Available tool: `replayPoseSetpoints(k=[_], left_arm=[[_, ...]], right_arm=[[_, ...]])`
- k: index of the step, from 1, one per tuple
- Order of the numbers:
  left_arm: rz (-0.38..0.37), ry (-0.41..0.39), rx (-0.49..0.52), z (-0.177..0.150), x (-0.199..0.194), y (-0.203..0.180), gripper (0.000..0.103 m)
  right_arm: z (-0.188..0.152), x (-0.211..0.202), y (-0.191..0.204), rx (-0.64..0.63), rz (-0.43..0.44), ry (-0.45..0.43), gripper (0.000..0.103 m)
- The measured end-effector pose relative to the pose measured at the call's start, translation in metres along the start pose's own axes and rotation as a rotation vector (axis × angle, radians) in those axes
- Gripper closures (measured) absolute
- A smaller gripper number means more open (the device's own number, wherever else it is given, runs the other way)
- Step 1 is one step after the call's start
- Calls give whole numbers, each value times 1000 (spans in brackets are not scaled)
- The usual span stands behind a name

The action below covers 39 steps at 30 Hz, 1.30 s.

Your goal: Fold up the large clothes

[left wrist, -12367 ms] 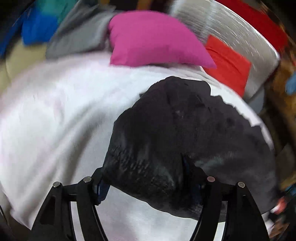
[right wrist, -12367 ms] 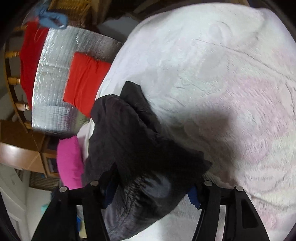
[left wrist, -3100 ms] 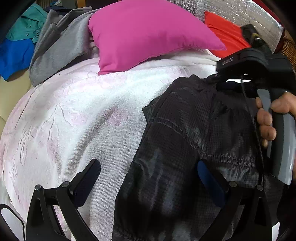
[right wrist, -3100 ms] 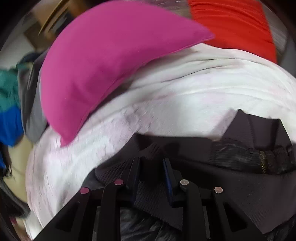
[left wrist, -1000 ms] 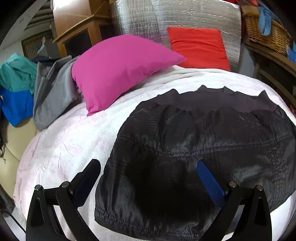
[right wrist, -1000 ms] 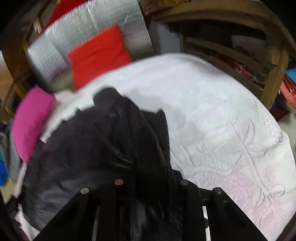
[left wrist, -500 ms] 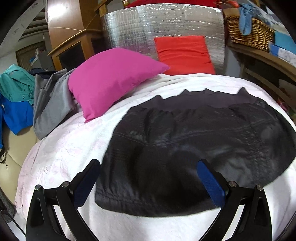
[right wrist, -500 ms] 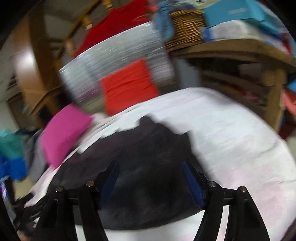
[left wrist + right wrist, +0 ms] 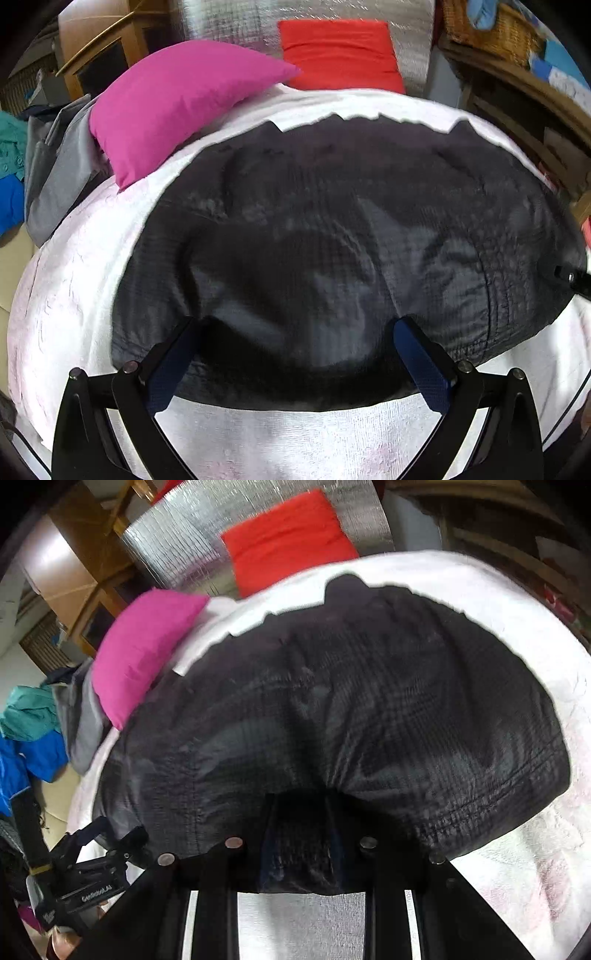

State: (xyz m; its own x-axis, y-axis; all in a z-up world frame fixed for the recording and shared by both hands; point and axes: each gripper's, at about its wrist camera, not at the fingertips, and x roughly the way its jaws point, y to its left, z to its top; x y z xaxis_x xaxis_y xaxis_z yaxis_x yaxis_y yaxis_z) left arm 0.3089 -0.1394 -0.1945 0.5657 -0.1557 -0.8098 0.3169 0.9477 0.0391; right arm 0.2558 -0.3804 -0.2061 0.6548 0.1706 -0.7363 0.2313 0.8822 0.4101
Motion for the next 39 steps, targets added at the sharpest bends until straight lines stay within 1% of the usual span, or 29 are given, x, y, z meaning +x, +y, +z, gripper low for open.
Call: replayPoseSetpoints(k=[2,4,5,6,9,10,11,12,13,14,16,17,18,20,22,24,26,27,29,34,35,36,37,38,39], left_arm=[[-18,-13,-59,6,-6,18,0],[-19,-20,-136,10,-11,43,0],[-11,-18,-160,10,-12,52,0],[8,-12,-182,10,-11,62,0],[108,28,-221,7,-2,88,0],[143,57,-237,4,3,98,0],[150,76,-251,2,7,102,0],[131,100,-280,-1,12,111,0],[88,115,-314,-3,17,117,0],[63,121,-338,-6,17,122,0],[22,122,-367,-9,13,130,0],[11,113,-371,-9,9,134,0],[5,102,-375,-9,6,138,0],[-21,70,-396,-8,-1,150,0],[-66,59,-422,-10,-3,162,0],[-113,73,-450,-9,1,173,0],[-139,88,-479,-9,6,179,0],[-135,93,-482,-9,8,177,0],[-109,100,-455,-5,12,166,0],[-16,110,-314,6,20,133,0],[-14,100,-307,5,19,132,0],[-19,82,-304,6,17,130,1],[-30,70,-308,6,15,130,4],[-42,67,-313,6,16,132,14],[-65,65,-325,7,17,134,27]], right_arm=[[-3,-5,9,-27,47,-13,72],[-3,-7,16,-43,74,-32,63],[-1,-9,16,-45,72,-37,53],[3,-8,18,-43,72,-37,47],[2,-5,16,-51,70,-21,47],[-1,-4,15,-60,53,-5,47],[-2,2,15,-75,15,26,47],[-3,2,13,-81,-8,42,50],[0,3,10,-79,-19,49,54],[3,-3,5,-62,-8,41,56],[10,-25,-12,-14,6,-30,55],[14,-39,-26,19,-14,-85,51],[17,-51,-40,50,-44,-127,42],[22,-70,-75,148,-66,-183,32],[23,-82,-113,267,-72,-206,32],[24,-87,-143,347,-84,-212,32],[26,-88,-167,399,-40,-208,32],[28,-85,-171,409,-16,-197,32],[30,-75,-172,409,-11,-159,32],[36,-37,-156,331,-26,-56,32],[34,-34,-153,310,-44,-48,35],[33,-31,-146,268,-88,-47,41],[33,-31,-141,242,-106,-49,43],[32,-33,-136,215,-117,-60,50],[31,-34,-131,196,-119,-72,59]])
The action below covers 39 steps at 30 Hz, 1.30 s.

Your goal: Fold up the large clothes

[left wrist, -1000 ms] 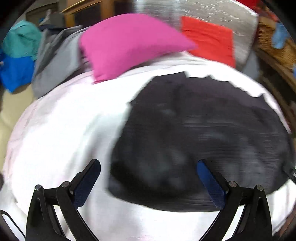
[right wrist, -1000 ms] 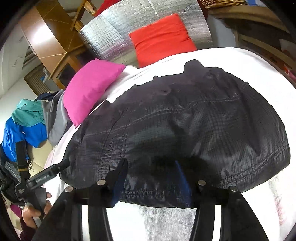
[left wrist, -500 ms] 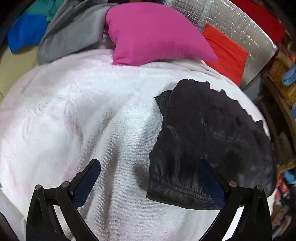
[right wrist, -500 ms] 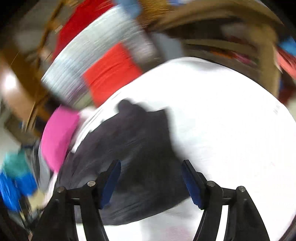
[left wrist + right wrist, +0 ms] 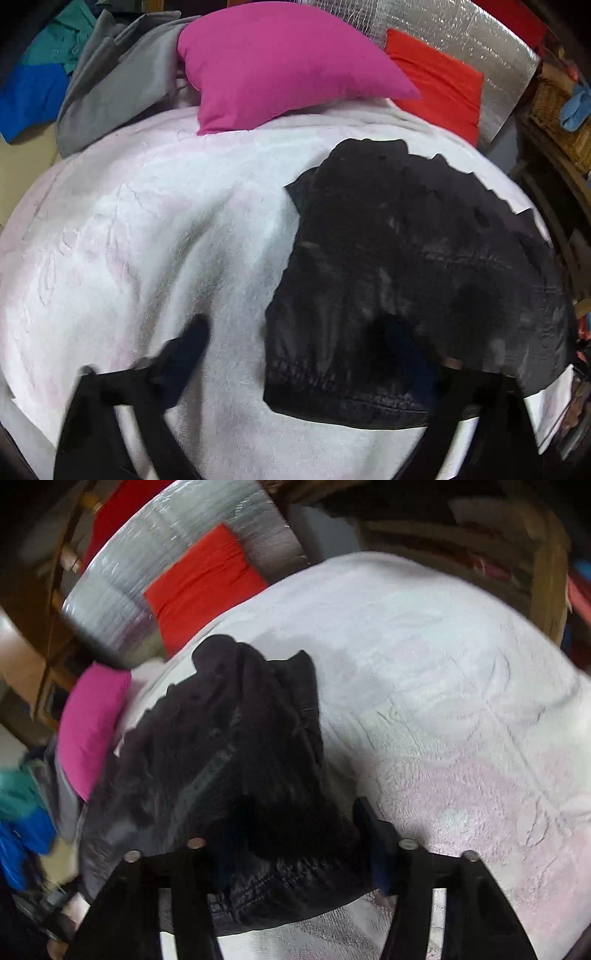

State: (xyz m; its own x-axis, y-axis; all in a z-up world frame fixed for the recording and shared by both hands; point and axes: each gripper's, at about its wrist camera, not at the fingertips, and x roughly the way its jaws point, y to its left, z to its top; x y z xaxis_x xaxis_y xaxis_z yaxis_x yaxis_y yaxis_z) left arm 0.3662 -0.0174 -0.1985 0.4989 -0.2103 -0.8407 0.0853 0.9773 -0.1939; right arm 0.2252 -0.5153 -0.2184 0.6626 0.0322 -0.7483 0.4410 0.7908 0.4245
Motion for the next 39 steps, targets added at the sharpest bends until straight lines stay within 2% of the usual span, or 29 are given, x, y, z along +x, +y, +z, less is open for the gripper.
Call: replayPoseSetpoints(k=[1,2,3,5,8,12,15,16,18,19,21,24,27,31,34,36,39], left_arm=[[-37,4,-20,0,0,3,34],[-70,6,-35,1,1,5,45],[-93,9,-43,1,1,5,48],[-70,-5,-22,1,0,2,50],[-54,1,-12,0,1,0,49],[-86,43,-94,0,8,15,35],[-109,43,-110,-1,6,18,35],[-98,29,-90,-2,4,15,37],[-97,12,-47,-3,0,7,54],[-84,0,-33,-3,-2,4,55],[-32,-39,-2,-3,-9,-2,65],[-17,-31,6,-3,-7,-2,65],[-4,-1,3,-3,2,0,61],[9,-24,17,-4,-4,-3,61],[25,-28,29,-5,-6,-6,61],[40,-34,41,-5,-7,-8,61],[68,-44,62,-6,-9,-13,61]], right_arm=[[0,-2,3,-12,-3,-12,63],[-1,-5,5,-23,-11,-26,65],[-1,-5,7,-29,-18,-33,68],[-2,-5,11,-45,-37,-45,68],[-4,-2,14,-58,-60,-49,68],[-5,-5,10,-48,-59,-44,68],[-5,-3,11,-52,-61,-48,68],[-5,-2,12,-52,-62,-49,68],[-5,-3,13,-49,-67,-58,68],[-5,-5,14,-47,-70,-66,69],[-5,-10,16,-53,-72,-92,72],[-6,-13,20,-73,-80,-112,72],[-6,-5,17,-72,-93,-72,72],[-4,-10,13,-31,-55,-80,72],[-2,-10,5,25,-29,-63,66],[-2,-11,3,43,-24,-64,58],[-2,-10,0,64,-22,-61,56]])
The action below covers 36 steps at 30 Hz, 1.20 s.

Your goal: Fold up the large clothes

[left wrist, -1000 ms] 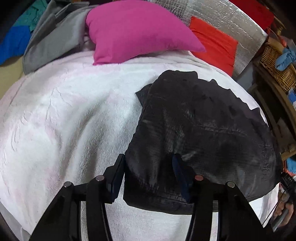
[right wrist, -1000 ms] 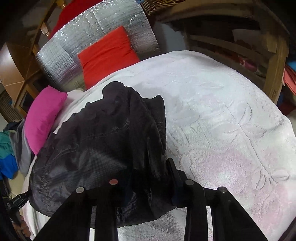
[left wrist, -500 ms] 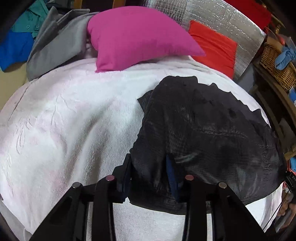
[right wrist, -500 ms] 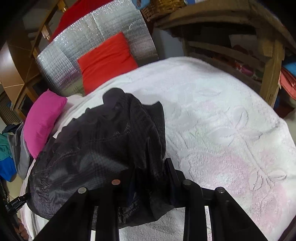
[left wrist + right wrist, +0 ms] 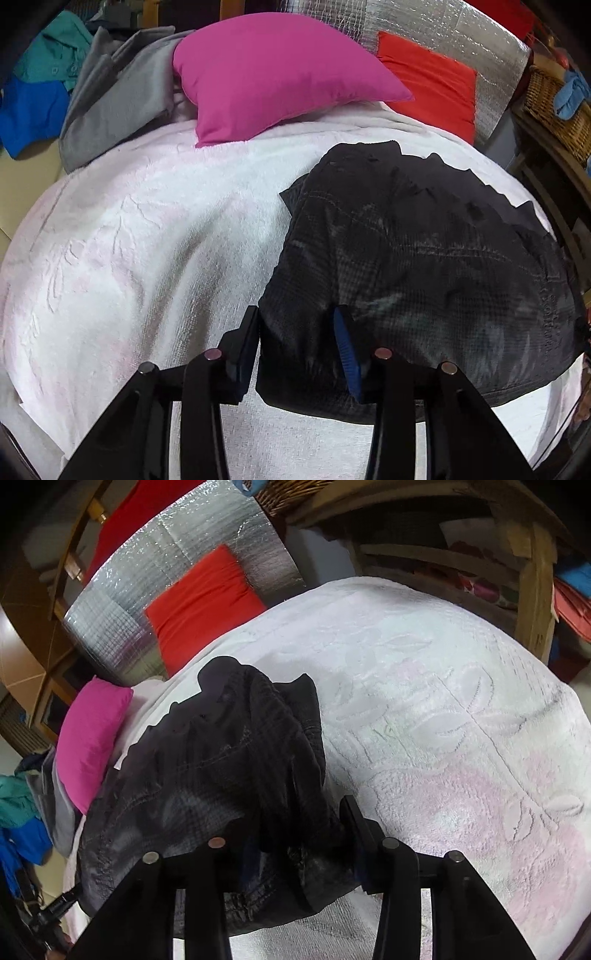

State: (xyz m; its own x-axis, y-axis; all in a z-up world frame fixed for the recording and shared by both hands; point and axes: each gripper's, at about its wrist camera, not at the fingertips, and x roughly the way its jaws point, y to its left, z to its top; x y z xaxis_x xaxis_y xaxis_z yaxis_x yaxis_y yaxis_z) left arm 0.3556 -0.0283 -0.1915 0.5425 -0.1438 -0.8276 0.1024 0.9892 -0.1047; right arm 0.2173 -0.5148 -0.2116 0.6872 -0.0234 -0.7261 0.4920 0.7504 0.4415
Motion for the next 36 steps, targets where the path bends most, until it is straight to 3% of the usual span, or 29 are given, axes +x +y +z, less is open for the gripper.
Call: replayPoseSetpoints(k=[4,8,10,14,18,24,28,31,36], left_arm=[[40,-12,34,-2,-2,-6,59],[47,-24,44,-3,-4,-7,59],[49,-32,47,-3,-5,-7,59],[60,-41,53,-4,-7,-7,59],[60,-37,45,-3,-8,-6,59],[77,-39,55,-4,-8,-8,59],[82,-39,51,-4,-7,-8,59],[89,-41,56,-4,-6,-8,59],[109,-42,62,-5,-2,-8,56]], right_arm=[[-1,3,4,-25,-8,0,54],[-8,-3,25,-167,-69,-60,75],[-13,-10,39,-241,-101,-114,79],[-12,-7,37,-231,-115,-108,80],[-12,13,32,-223,-146,-25,80],[-10,-6,27,-177,-87,-90,80],[-12,9,29,-204,-137,-38,80],[-9,-7,29,-186,-84,-102,80],[-8,19,21,-170,-115,-2,80]])
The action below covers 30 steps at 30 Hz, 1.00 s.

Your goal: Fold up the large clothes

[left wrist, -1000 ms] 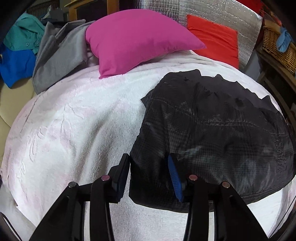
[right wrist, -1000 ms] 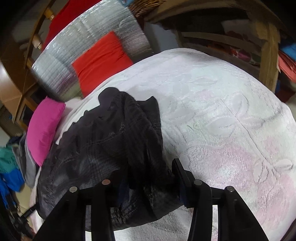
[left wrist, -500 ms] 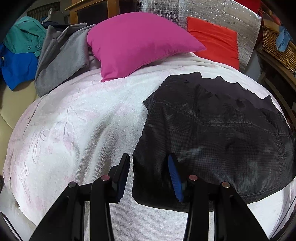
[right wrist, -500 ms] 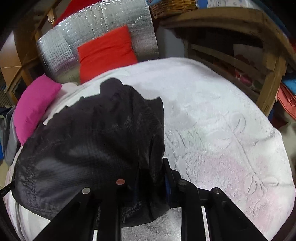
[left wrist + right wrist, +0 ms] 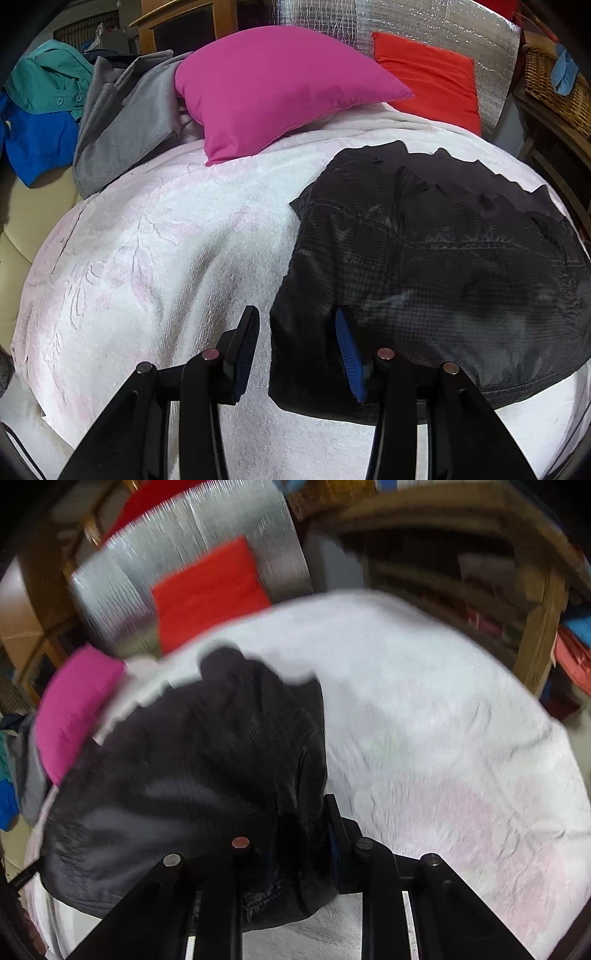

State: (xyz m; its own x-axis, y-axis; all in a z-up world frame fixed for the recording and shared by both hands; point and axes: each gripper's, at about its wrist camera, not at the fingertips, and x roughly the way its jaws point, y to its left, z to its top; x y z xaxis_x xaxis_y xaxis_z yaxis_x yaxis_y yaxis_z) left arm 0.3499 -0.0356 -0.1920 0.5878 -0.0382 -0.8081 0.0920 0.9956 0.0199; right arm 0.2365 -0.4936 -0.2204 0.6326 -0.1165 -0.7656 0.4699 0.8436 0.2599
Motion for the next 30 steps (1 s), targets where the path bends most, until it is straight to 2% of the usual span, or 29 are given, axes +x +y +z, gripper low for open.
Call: replayPoseSetpoints(k=[5,7,8,9,10,12,14,16,22,26,30], left_arm=[[28,5,3,-1,6,3,56],[40,-7,7,-2,-1,3,52],[63,-15,10,-4,-7,2,45],[82,-27,13,-6,-15,2,39],[93,-51,18,-8,-25,0,37],[103,-136,37,-15,-57,-5,28],[139,-201,60,-20,-85,-9,18],[175,-263,86,-27,-119,-14,17],[140,-348,64,-38,-202,-15,10],[113,-391,75,-52,-248,-23,7],[98,-421,99,-67,-282,-34,4]], right_arm=[[1,-4,-7,56,23,-1,78],[-1,-12,-11,107,6,-17,65],[-3,-18,-12,122,-7,-29,50],[-4,-26,-13,136,-19,-56,39],[-7,-39,-13,146,-27,-106,36],[-10,-63,-6,122,-49,-194,34],[-18,-81,1,99,-61,-235,32],[-30,-100,14,64,-32,-251,31],[-57,-159,64,-111,-28,-212,31],[-77,-215,92,-179,-14,-242,25],[-103,-268,114,-243,-8,-284,24]])
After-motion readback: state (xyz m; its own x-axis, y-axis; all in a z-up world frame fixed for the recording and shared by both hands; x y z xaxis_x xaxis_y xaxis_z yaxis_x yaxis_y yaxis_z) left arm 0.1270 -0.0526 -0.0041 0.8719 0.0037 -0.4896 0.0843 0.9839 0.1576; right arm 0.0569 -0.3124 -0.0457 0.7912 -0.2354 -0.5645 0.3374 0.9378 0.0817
